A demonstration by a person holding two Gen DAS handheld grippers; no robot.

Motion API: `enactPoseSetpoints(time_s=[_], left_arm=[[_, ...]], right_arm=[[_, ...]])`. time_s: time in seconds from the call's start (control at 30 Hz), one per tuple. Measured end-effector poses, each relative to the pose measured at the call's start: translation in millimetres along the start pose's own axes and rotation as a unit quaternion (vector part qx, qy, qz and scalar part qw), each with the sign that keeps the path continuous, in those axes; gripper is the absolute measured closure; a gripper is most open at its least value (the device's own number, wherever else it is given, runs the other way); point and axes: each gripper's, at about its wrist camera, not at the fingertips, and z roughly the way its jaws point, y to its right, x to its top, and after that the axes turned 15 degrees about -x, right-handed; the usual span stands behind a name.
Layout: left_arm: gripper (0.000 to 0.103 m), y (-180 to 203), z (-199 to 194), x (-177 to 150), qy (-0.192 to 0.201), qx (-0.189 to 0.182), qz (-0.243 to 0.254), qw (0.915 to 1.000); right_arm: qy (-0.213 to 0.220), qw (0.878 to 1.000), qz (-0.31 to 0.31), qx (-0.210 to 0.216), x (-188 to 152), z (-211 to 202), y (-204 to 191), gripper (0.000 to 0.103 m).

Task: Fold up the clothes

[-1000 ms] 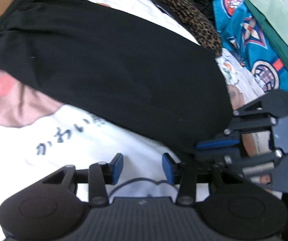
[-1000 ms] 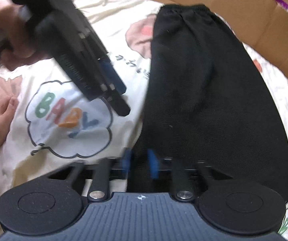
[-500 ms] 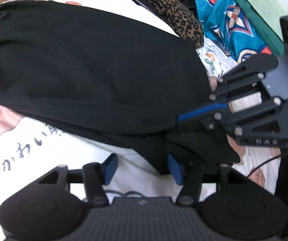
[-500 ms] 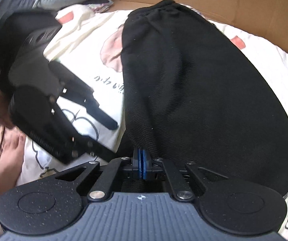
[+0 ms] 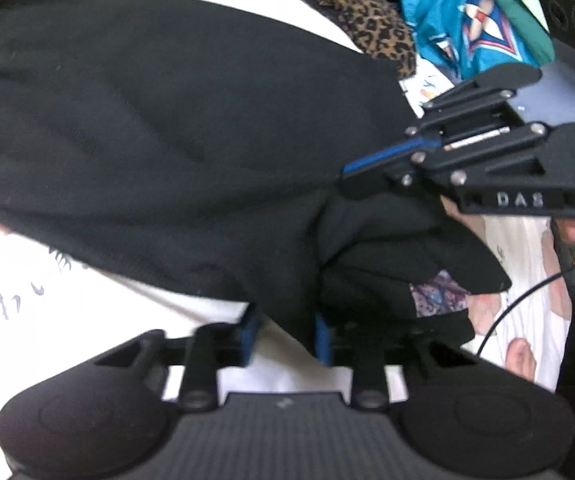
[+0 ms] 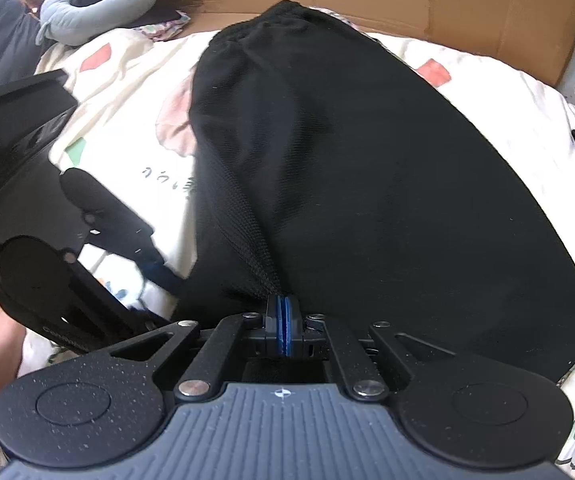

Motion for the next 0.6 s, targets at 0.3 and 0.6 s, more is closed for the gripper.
enactPoseSetpoints(time_s=[0.3,0.6], left_arm=[[0.093,3.4,-14.8,-16.6,0.013,-0.002,-0.026,0.9996],[0.056,26.3,-32.4,-18.5,0.019,0.046,0.039,0.998]], right_arm=[[-0.007,1.0,0.012,0.003,-2.6,7.0,11.3,0.101],[0.017,1.0,0.011,0.002,-12.5,-26.3,9.8,0.065]])
